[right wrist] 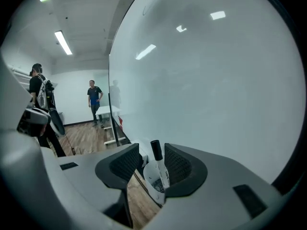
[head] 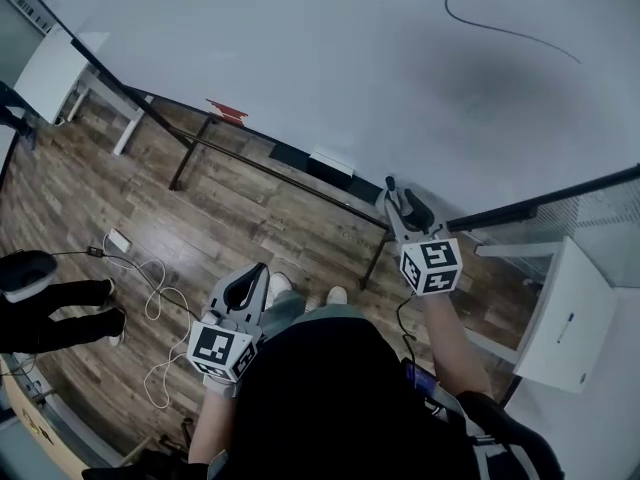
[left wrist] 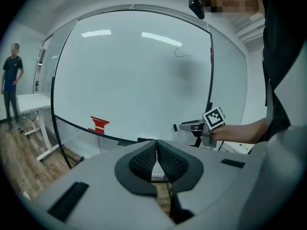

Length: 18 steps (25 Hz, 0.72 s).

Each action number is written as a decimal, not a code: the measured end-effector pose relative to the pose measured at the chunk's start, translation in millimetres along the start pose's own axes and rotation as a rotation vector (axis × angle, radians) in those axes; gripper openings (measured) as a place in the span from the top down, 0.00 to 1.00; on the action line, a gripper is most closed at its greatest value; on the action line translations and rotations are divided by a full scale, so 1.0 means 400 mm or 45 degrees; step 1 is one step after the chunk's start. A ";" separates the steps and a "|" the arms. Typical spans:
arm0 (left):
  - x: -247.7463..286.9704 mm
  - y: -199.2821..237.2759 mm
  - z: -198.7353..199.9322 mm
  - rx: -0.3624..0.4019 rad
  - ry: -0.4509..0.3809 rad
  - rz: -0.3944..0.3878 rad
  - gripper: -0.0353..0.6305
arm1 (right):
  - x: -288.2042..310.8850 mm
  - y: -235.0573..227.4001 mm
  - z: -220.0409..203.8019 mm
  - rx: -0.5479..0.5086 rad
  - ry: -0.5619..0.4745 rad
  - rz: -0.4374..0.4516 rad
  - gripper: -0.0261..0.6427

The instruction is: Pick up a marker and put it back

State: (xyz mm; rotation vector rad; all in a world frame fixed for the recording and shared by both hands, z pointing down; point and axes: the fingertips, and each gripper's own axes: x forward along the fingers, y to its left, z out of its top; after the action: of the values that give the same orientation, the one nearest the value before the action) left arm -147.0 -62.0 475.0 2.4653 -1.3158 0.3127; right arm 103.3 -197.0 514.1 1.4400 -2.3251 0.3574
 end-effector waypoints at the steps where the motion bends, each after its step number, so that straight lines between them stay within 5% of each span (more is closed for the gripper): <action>1: -0.002 0.006 -0.002 0.002 0.000 0.006 0.91 | 0.013 -0.003 -0.002 -0.010 0.011 -0.002 0.70; 12: -0.018 0.063 -0.011 -0.059 0.002 0.112 0.91 | 0.101 -0.022 -0.022 -0.096 0.131 -0.027 0.70; 18: -0.015 0.067 -0.010 -0.056 -0.002 0.116 0.91 | 0.104 -0.028 -0.027 -0.166 0.164 -0.064 0.80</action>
State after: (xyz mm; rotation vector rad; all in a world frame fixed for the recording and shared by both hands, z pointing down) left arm -172.9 -69.7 481.3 2.3751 -1.4232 0.3004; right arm 98.5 -230.9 542.6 1.3684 -2.1644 0.2708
